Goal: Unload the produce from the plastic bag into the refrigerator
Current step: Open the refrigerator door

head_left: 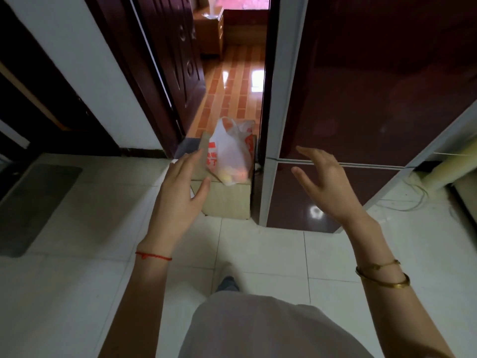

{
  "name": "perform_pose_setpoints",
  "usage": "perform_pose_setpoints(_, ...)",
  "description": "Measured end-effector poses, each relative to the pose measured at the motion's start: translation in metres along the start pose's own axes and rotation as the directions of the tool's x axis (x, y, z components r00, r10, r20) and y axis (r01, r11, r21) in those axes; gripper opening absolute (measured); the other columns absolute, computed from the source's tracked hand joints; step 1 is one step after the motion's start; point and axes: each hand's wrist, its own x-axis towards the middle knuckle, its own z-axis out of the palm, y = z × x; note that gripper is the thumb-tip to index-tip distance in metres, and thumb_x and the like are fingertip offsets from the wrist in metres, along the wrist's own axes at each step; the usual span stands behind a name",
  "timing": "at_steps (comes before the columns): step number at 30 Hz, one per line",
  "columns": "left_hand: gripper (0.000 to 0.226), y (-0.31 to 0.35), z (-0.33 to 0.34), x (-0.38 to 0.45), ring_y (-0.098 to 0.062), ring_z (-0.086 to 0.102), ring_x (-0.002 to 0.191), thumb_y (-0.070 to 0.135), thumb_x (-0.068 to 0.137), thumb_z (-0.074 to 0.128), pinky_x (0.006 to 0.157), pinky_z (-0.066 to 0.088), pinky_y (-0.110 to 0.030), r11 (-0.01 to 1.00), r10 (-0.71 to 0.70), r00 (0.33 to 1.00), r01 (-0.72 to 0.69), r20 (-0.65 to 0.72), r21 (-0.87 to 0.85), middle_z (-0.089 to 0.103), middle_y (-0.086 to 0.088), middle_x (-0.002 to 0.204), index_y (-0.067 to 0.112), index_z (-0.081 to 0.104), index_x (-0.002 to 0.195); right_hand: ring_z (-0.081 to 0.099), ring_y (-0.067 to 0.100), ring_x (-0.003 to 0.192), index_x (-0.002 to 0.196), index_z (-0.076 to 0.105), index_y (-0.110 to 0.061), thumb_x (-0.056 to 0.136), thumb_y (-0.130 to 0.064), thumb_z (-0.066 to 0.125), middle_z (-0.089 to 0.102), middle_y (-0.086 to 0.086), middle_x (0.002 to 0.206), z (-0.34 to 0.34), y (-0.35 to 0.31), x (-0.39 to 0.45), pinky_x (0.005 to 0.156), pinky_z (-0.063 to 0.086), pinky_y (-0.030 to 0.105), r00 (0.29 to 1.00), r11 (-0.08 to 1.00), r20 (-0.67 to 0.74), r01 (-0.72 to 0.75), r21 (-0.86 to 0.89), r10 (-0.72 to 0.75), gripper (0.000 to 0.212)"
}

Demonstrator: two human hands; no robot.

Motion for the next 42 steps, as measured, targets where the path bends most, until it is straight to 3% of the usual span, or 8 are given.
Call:
perform_pose_setpoints(2, 0.05, -0.017, -0.004, 0.029, 0.0, 0.037, 0.126, 0.021, 0.097, 0.057, 0.096, 0.025, -0.001, 0.999, 0.037, 0.999, -0.037, 0.021, -0.006, 0.047, 0.007, 0.14, 0.022, 0.041, 0.145, 0.046, 0.021, 0.13, 0.14, 0.048, -0.015, 0.097, -0.036, 0.055, 0.054, 0.005, 0.138, 0.013, -0.009, 0.023, 0.104, 0.031, 0.023, 1.0, 1.0, -0.005, -0.024, 0.009, 0.024, 0.049)
perform_pose_setpoints(7, 0.053, -0.053, -0.013, 0.086, 0.002, 0.036, 0.123, 0.023, 0.096, 0.057, 0.091, 0.025, 0.0, 0.996, 0.086, 0.992, -0.083, 0.087, -0.033, 0.045, 0.012, 0.137, 0.023, 0.039, 0.146, 0.046, 0.021, 0.13, 0.14, 0.048, -0.015, 0.097, -0.034, 0.055, 0.055, 0.005, 0.137, 0.044, -0.03, 0.065, 0.104, 0.032, 0.023, 0.997, 0.997, -0.045, -0.067, 0.022, 0.068, 0.048)
perform_pose_setpoints(11, 0.053, -0.072, -0.013, 0.113, 0.004, 0.036, 0.12, 0.022, 0.096, 0.058, 0.087, 0.027, 0.001, 0.992, 0.121, 0.983, -0.115, 0.142, -0.05, 0.049, 0.002, 0.142, 0.021, 0.039, 0.146, 0.047, 0.02, 0.129, 0.139, 0.049, -0.015, 0.097, -0.034, 0.056, 0.055, 0.005, 0.136, 0.058, -0.041, 0.079, 0.104, 0.034, 0.024, 0.991, 0.994, -0.072, -0.109, 0.02, 0.11, 0.047)
perform_pose_setpoints(18, 0.056, -0.091, 0.001, 0.152, -0.011, 0.046, 0.129, 0.031, 0.096, 0.056, 0.099, 0.046, -0.029, 0.987, 0.146, 0.968, -0.126, 0.206, -0.104, 0.045, 0.004, 0.145, 0.024, 0.035, 0.148, 0.044, 0.018, 0.132, 0.14, 0.048, -0.017, 0.097, -0.034, 0.056, 0.053, 0.003, 0.139, 0.062, -0.047, 0.099, 0.109, 0.038, 0.032, 0.979, 0.988, -0.133, -0.154, 0.01, 0.154, 0.048)
perform_pose_setpoints(23, 0.057, -0.083, 0.012, 0.178, -0.008, 0.047, 0.125, 0.027, 0.095, 0.057, 0.096, 0.042, -0.022, 0.972, 0.217, 0.956, -0.192, 0.199, -0.138, 0.048, 0.0, 0.145, 0.021, 0.037, 0.148, 0.04, 0.019, 0.135, 0.141, 0.046, -0.014, 0.097, -0.031, 0.054, 0.05, 0.005, 0.141, 0.047, -0.05, 0.119, 0.112, 0.036, 0.037, 0.969, 0.989, -0.227, -0.12, -0.085, 0.098, 0.047)
perform_pose_setpoints(27, 0.053, -0.063, 0.028, 0.204, -0.016, 0.045, 0.133, 0.025, 0.095, 0.058, 0.107, 0.043, -0.035, 0.949, 0.265, 0.94, -0.215, 0.213, -0.23, 0.049, -0.001, 0.145, 0.02, 0.04, 0.144, 0.037, 0.023, 0.137, 0.14, 0.047, -0.009, 0.097, -0.026, 0.057, 0.048, 0.007, 0.142, 0.026, -0.053, 0.144, 0.116, 0.032, 0.039, 0.933, 0.984, -0.359, -0.068, -0.166, 0.004, 0.047)
perform_pose_setpoints(35, 0.062, -0.016, 0.082, 0.265, -0.017, 0.035, 0.141, 0.028, 0.096, 0.057, 0.115, 0.031, -0.032, 0.92, 0.306, 0.906, -0.202, 0.292, -0.336, 0.036, -0.001, 0.155, 0.019, 0.029, 0.151, 0.027, 0.029, 0.145, 0.143, 0.042, -0.008, 0.098, -0.026, 0.052, 0.036, 0.012, 0.152, -0.021, -0.058, 0.199, 0.119, 0.026, 0.042, 0.862, 0.942, -0.483, -0.02, -0.334, -0.153, 0.05)
perform_pose_setpoints(42, 0.07, 0.017, 0.125, 0.302, -0.021, 0.039, 0.139, 0.033, 0.096, 0.058, 0.104, 0.029, -0.019, 0.912, 0.314, 0.901, -0.199, 0.299, -0.358, 0.032, -0.007, 0.157, 0.014, 0.023, 0.153, 0.015, 0.029, 0.15, 0.15, 0.031, -0.01, 0.098, -0.025, 0.052, 0.022, 0.012, 0.159, -0.047, -0.057, 0.239, 0.121, 0.021, 0.045, 0.824, 0.904, -0.525, -0.04, -0.426, -0.212, 0.058)
